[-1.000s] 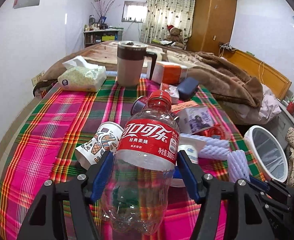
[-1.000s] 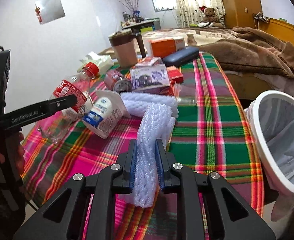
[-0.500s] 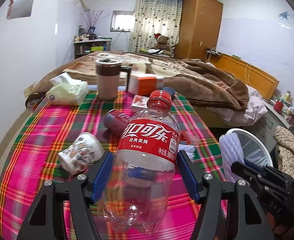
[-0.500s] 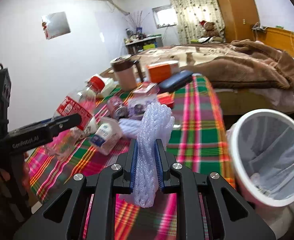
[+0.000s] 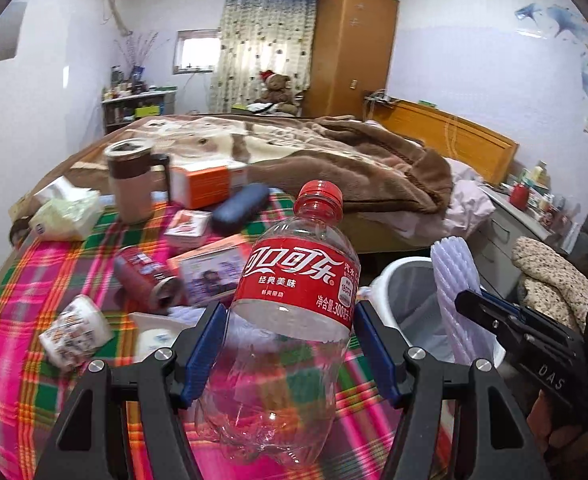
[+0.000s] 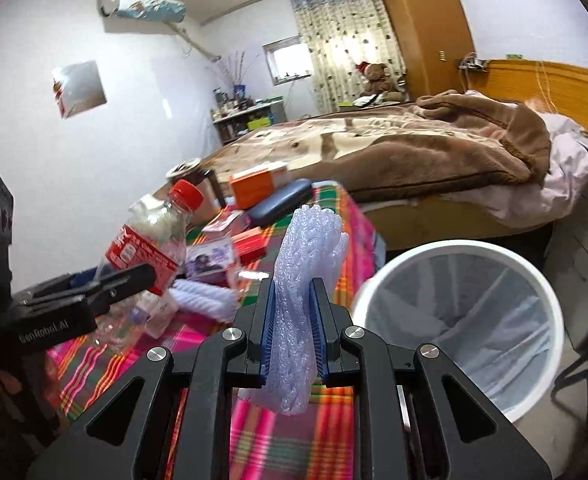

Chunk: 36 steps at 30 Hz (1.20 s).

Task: Collect trash
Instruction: 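Carry the foam sleeve and Coca-Cola bottle over the trash bin with both tools, then open the left tool to drop the bottle while the right tool drops the foam sleeve into the bin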

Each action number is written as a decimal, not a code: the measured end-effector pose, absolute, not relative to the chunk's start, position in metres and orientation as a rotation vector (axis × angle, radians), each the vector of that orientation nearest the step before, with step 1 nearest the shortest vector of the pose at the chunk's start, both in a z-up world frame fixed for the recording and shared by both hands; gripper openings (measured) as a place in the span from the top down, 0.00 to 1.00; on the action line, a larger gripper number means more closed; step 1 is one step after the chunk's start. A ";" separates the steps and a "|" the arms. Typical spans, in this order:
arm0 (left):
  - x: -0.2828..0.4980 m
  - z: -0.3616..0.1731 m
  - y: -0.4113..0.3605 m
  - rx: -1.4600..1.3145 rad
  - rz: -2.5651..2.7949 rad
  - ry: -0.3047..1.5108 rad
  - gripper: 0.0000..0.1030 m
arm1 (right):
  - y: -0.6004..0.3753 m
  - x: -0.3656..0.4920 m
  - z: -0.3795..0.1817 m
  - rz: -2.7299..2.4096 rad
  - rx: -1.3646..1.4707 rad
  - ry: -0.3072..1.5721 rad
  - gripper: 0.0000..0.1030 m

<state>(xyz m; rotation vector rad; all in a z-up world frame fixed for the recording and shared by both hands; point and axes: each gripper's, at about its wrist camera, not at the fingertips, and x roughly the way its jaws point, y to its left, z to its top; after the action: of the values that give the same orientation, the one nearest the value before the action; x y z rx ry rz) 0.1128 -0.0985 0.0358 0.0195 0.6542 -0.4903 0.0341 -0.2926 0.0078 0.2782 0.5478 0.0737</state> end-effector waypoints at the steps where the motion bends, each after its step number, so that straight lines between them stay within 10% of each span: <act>1: 0.112 0.036 -0.107 0.023 -0.507 0.657 0.36 | -0.300 0.033 0.009 0.057 0.281 0.544 0.83; 36: 0.125 -0.020 -0.289 0.115 -0.802 0.813 0.36 | -0.409 0.036 -0.039 -0.214 0.290 0.741 0.80</act>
<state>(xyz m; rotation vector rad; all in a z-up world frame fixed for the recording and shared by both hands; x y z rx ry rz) 0.1253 -0.2893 -0.0197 0.1152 0.8132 -0.8022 0.0364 -0.4091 -0.0393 0.2899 0.7409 -0.2143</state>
